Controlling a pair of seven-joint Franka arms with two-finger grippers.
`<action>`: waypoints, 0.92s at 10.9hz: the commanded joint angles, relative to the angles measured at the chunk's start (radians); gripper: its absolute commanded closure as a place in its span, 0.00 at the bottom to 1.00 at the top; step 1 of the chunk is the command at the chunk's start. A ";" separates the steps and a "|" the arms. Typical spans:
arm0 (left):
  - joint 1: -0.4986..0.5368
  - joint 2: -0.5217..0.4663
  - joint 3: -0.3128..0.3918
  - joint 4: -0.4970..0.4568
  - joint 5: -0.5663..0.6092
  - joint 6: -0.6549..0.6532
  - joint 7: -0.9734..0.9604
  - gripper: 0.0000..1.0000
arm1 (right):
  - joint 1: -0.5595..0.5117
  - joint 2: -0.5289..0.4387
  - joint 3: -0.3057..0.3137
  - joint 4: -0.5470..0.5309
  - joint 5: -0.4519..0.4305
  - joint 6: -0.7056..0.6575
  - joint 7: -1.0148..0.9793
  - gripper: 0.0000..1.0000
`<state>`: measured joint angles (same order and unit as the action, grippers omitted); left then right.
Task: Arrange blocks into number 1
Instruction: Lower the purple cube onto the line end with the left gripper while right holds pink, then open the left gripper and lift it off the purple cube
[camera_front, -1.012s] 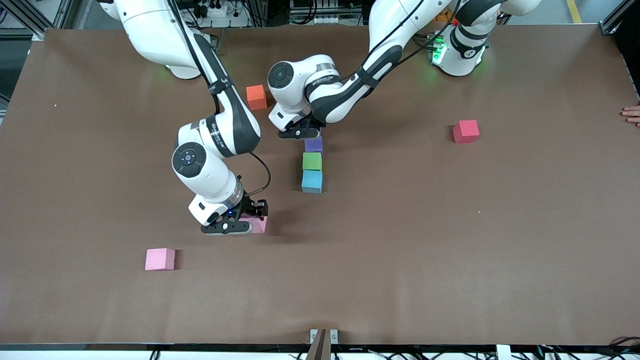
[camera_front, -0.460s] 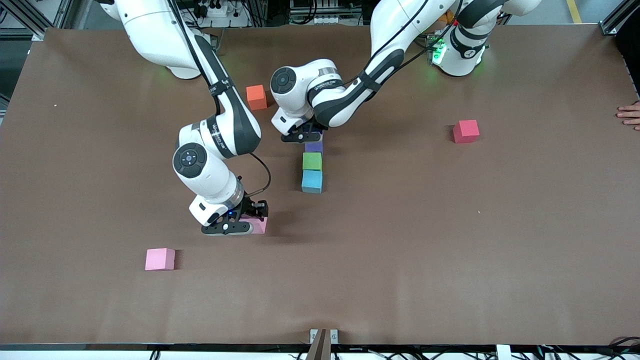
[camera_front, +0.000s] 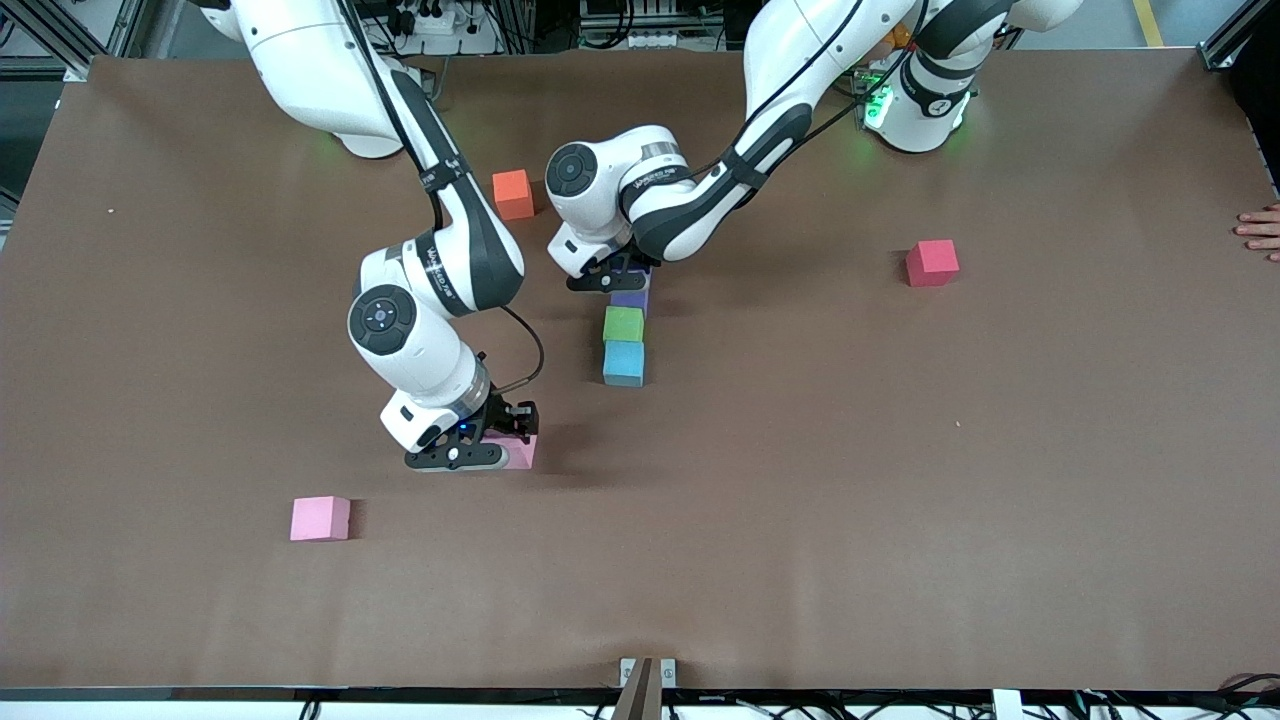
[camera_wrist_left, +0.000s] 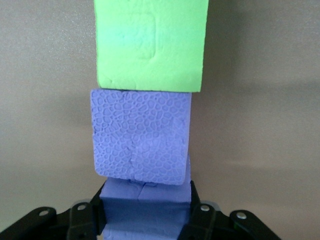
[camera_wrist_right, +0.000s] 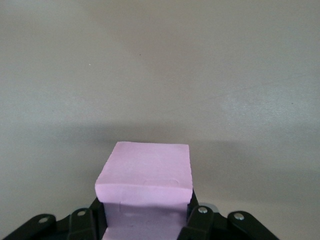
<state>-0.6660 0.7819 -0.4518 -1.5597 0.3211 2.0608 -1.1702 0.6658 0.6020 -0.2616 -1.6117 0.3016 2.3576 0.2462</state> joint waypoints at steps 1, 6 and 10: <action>0.000 -0.004 -0.002 0.001 0.018 0.001 -0.061 0.00 | 0.033 0.015 -0.005 0.023 0.021 0.018 0.010 0.43; 0.005 -0.032 -0.004 0.001 0.007 -0.017 -0.117 0.00 | 0.080 0.016 -0.005 0.015 0.073 0.019 0.044 0.43; 0.012 -0.090 -0.011 -0.002 0.004 -0.073 -0.125 0.00 | 0.136 0.027 -0.018 0.023 0.083 0.020 0.137 0.43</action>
<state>-0.6642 0.7398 -0.4550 -1.5456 0.3210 2.0316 -1.2823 0.7908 0.6123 -0.2621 -1.6107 0.3611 2.3789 0.3632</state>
